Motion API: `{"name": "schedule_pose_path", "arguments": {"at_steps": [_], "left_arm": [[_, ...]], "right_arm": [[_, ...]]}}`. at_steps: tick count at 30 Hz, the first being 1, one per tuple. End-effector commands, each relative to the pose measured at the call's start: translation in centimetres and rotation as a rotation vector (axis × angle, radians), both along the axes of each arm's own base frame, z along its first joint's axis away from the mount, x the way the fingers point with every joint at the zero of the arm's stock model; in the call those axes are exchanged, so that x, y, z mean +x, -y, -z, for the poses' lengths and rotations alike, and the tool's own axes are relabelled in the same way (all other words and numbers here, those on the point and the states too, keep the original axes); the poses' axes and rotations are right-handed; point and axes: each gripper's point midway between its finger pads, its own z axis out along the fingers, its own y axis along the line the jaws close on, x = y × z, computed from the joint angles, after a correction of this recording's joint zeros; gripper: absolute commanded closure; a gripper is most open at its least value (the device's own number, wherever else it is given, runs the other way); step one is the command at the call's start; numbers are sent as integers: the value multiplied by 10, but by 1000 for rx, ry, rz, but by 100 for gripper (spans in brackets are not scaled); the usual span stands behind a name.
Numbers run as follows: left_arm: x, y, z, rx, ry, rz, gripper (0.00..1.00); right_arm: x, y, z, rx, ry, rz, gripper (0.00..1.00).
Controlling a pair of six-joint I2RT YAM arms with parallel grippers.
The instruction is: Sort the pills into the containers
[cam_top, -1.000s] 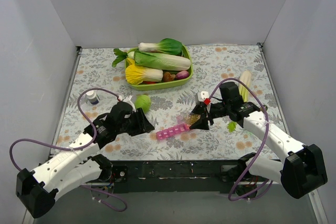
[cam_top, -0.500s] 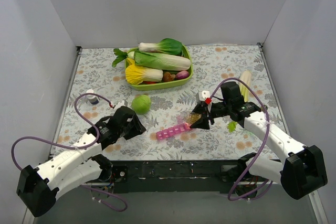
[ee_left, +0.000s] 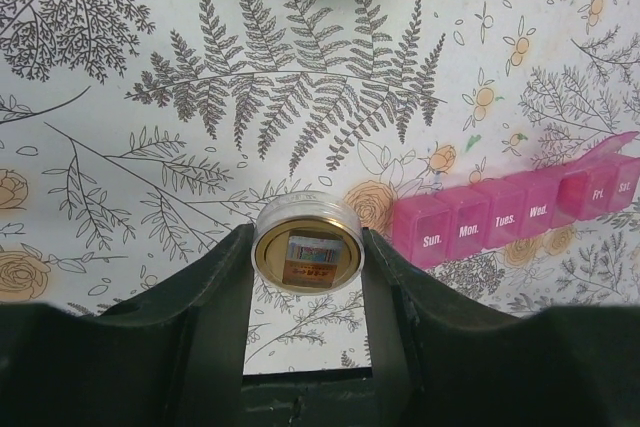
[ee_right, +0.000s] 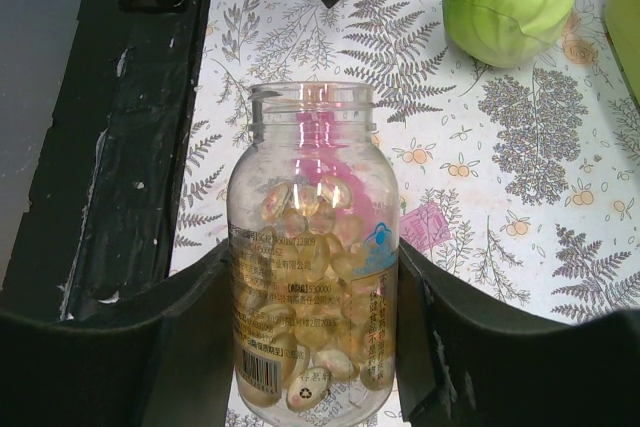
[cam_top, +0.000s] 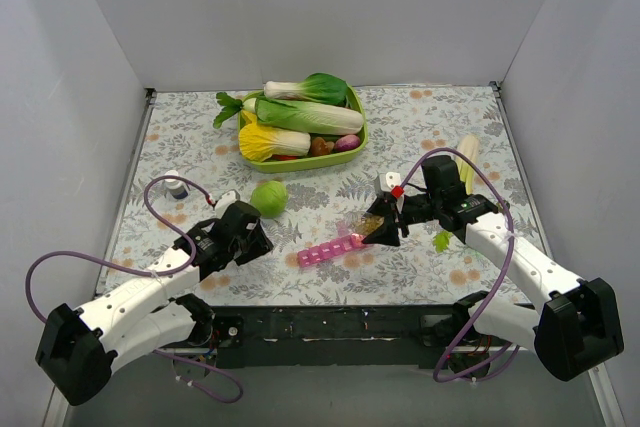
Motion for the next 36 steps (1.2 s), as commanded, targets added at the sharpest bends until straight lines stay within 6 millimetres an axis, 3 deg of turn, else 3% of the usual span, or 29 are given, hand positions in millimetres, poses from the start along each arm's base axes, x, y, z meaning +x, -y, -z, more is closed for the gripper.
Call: {"name": "schedule_pose_path", "arguments": {"at_steps": [1,2,8,17,22,26,29,30,33,34,36], "left_arm": [[4,-12,4,39,10,-53,72],[4,-13,4,44,9,-59,66],[5,-16,5,66,0,-69,51],[4,-16,5,68,1,-66,42],[9,-13,-9,63,38,-32,35],[11,13,-37,-19,134,164,18],[5,42,-78,-139,276,370,4],[4,49,-100,-194,352,410,3],[3,54,-135,-241,471,466,2],[2,54,-148,-255,513,470,2],[2,53,-159,-259,554,476,2]], "right_arm": [[-1,-2,-9,35,24,-14,99],[-1,-1,-9,35,26,-13,99],[-1,-1,-8,34,23,-11,99],[0,-1,-8,36,24,-11,99],[0,-1,-9,38,25,-7,99],[5,-1,-14,51,27,12,99],[12,-1,-28,86,50,18,99],[14,-2,-37,98,50,25,99],[24,0,-57,122,65,59,99],[33,1,-72,134,94,86,99],[52,2,-96,165,113,170,99]]}}
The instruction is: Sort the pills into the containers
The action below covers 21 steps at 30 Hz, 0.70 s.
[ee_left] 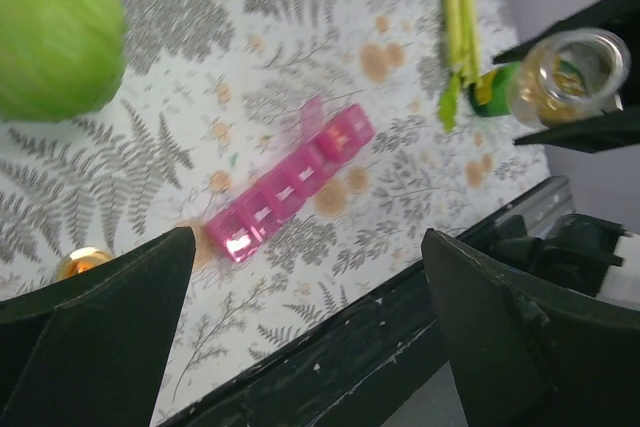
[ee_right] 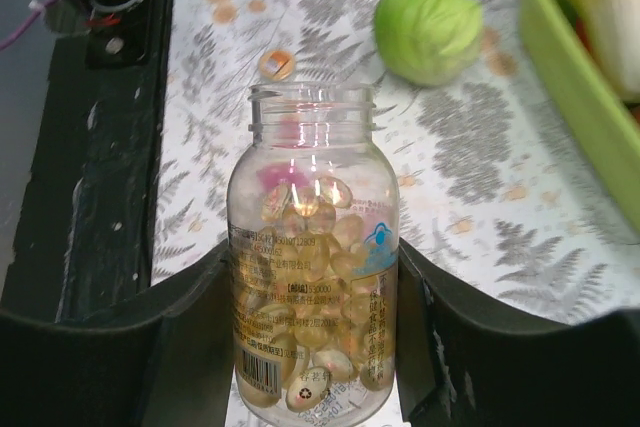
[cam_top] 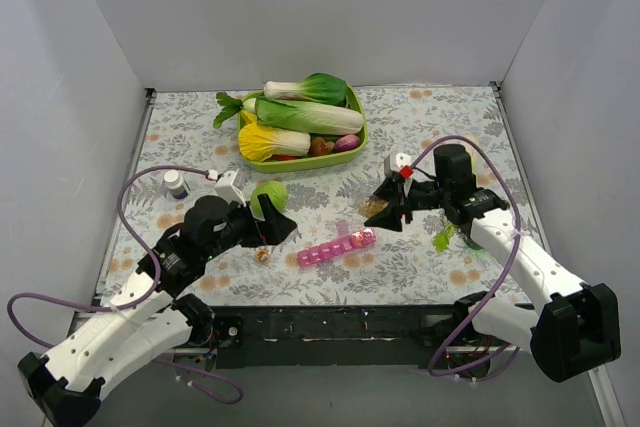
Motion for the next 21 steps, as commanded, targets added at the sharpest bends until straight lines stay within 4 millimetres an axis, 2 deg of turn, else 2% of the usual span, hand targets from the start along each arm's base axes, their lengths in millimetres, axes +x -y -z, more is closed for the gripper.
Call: {"name": "schedule_pose_path", "arguments": {"at_steps": [1,3,4,6,7,9,10,11,13,14,15,16,17,18,19,20,21], "left_arm": [[0,9,-57,-78,194,91,2],[0,7,-62,-81,205,83,2],[0,7,-63,-85,208,81,2],[1,6,-67,-87,220,74,2],[2,5,-68,-87,222,71,2],[3,5,-70,-91,227,63,2],[3,6,-72,-96,231,63,2],[3,6,-72,-98,229,62,2],[3,7,-73,-108,225,60,2],[3,7,-72,-111,223,60,2],[3,7,-74,-119,230,62,2],[3,8,-73,-122,229,61,2],[3,8,-73,-125,231,60,2],[3,8,-74,-132,239,60,2],[3,9,-75,-135,243,65,2],[3,9,-75,-132,245,68,2],[3,10,-74,-127,244,76,2]], "right_arm": [[45,0,-98,140,165,135,99],[62,2,-127,194,159,193,99],[73,4,-159,274,131,222,99],[73,4,-194,370,102,192,99],[67,2,-230,484,73,154,99],[52,2,-266,592,43,91,99],[38,2,-289,665,135,15,99],[22,3,-315,697,99,-32,99],[15,8,-341,704,160,-41,99],[20,14,-350,700,188,-13,99],[32,36,-370,716,248,70,99],[52,50,-376,736,229,157,99],[84,68,-380,782,131,297,99],[101,91,-383,807,101,387,99],[101,95,-382,829,60,391,99],[86,91,-382,837,59,343,99],[36,79,-393,861,196,178,99]]}}
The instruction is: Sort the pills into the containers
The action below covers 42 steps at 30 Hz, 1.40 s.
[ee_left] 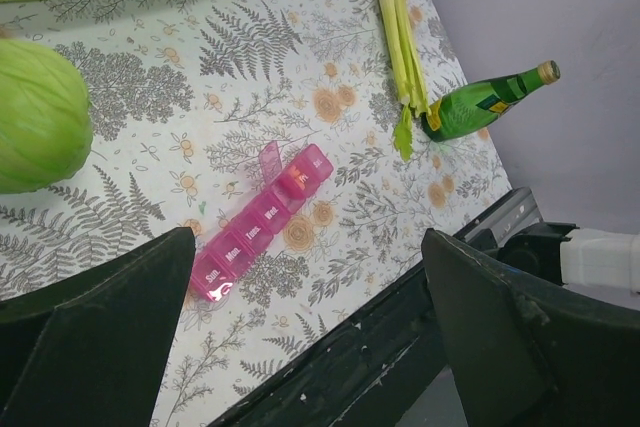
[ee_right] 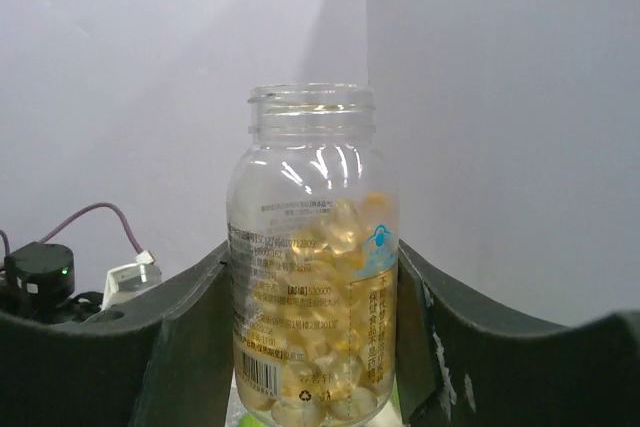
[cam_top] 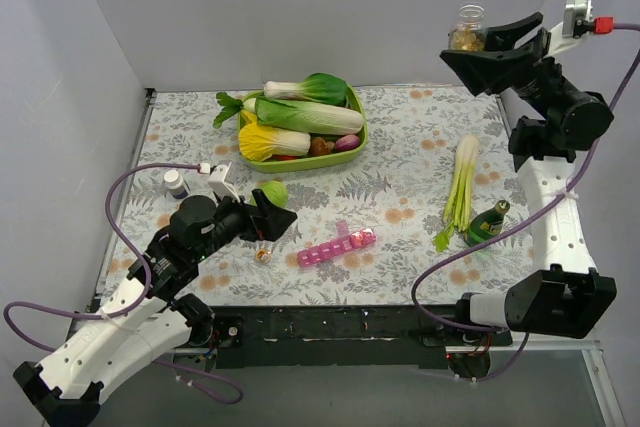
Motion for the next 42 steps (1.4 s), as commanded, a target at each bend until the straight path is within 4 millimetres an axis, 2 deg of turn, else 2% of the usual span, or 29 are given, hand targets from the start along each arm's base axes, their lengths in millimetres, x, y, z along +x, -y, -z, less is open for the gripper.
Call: {"name": "schedule_pose_path", "arguments": {"at_steps": [1,2,3,4,5,6,7,9,10,13,14,16,17,18,19,21,24,25,29,31,32,35,40,42], "left_arm": [[2,3,-15,-23,47,18,2],[2,3,-14,-11,54,23,2],[3,4,-14,-8,59,24,2],[4,4,-12,0,54,25,2],[4,5,-11,3,55,32,2],[4,7,-12,-1,57,38,2],[3,8,-12,-1,58,48,2],[2,9,-11,1,59,61,2],[1,9,-10,5,60,62,2],[-1,6,-9,14,83,69,2],[-2,6,-10,16,94,75,2],[-4,7,-13,23,127,98,2],[-4,7,-15,27,138,104,2],[-4,7,-15,32,147,107,2],[-3,6,-14,51,163,110,2],[-1,5,-12,71,175,111,2],[1,5,-5,104,189,123,2],[2,5,-1,116,185,126,2],[3,8,6,150,204,152,2],[5,9,10,168,218,162,2],[6,9,13,176,216,168,2],[8,11,16,195,230,180,2],[9,13,25,216,241,199,2],[9,13,26,220,241,202,2]], "right_arm": [[-108,-19,-30,86,211,-242,99],[-131,-26,-25,40,277,-290,99],[-144,-22,-27,32,352,-287,99],[-131,-13,-29,38,337,-232,99],[-109,1,-37,95,290,-152,99],[-80,25,-39,131,234,-41,99],[-71,33,-40,172,180,-45,99],[-88,31,-44,167,235,-77,99],[-108,25,-47,146,310,-79,99],[-108,19,-30,77,323,-47,99],[-88,20,-12,45,274,-11,99],[-83,14,16,-27,255,-22,98],[-88,7,36,-106,297,-43,98],[-84,0,66,-140,254,-78,98],[-87,-4,82,-177,252,-98,98],[-87,-15,138,-285,197,-165,98],[-89,-19,189,-364,156,-201,98],[-97,-24,213,-383,127,-244,98],[-113,-26,268,-487,108,-348,98],[-120,-28,288,-517,123,-391,98],[-128,-28,304,-536,97,-427,98],[-139,-32,328,-562,92,-487,97],[-126,-39,344,-532,18,-513,97],[-118,-40,339,-521,15,-506,98]]}}
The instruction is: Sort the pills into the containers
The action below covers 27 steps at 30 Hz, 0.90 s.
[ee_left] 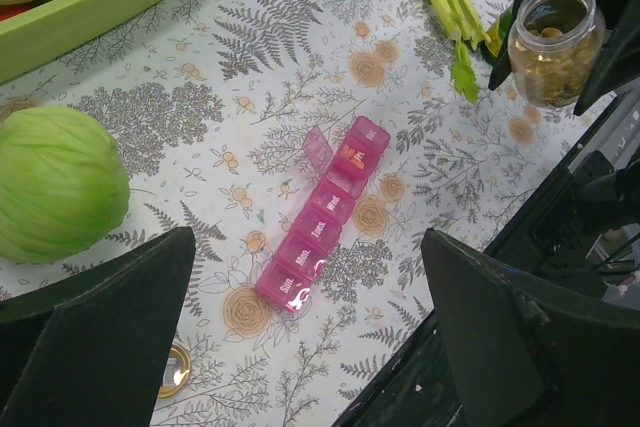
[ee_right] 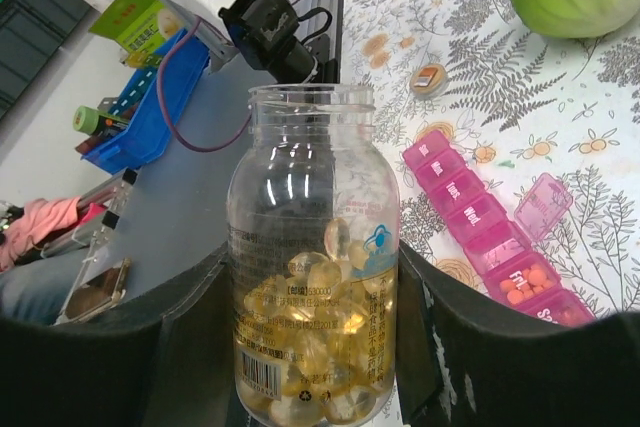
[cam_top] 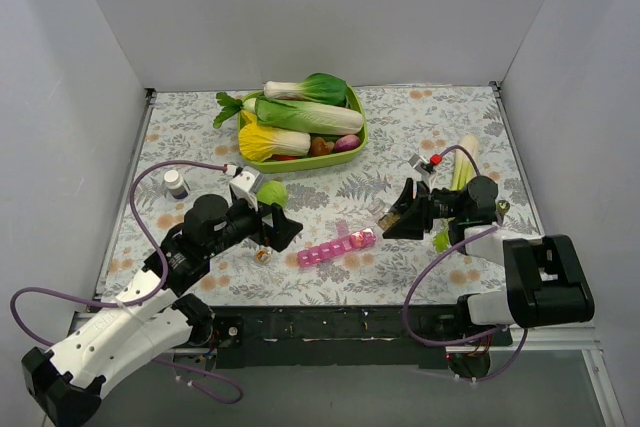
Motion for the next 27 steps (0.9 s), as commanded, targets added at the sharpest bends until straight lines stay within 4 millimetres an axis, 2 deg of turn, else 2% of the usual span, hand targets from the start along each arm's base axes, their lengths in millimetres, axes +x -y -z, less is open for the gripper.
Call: {"name": "schedule_pose_path", "arguments": {"at_steps": [1,6,12,17,19,20,24,27], "left_arm": [[2,2,-1,10,48,26,2],[3,3,-1,10,48,29,2],[2,5,-4,9,48,40,2],[-3,10,-18,-32,38,64,2],[-4,12,-28,-58,44,70,2],[-4,12,-31,-63,45,69,2],[-4,13,-43,-88,50,68,2],[-4,14,-47,-92,46,68,2]], "right_arm": [[5,1,-25,46,591,-63,97],[13,-4,-47,68,569,-33,98],[10,-14,-114,134,669,-38,98],[23,-18,-179,175,753,-16,98],[26,-19,-194,181,780,-6,98],[35,-20,-206,187,810,12,98],[49,-23,-231,190,802,59,98],[64,-26,-242,186,795,104,98]]}}
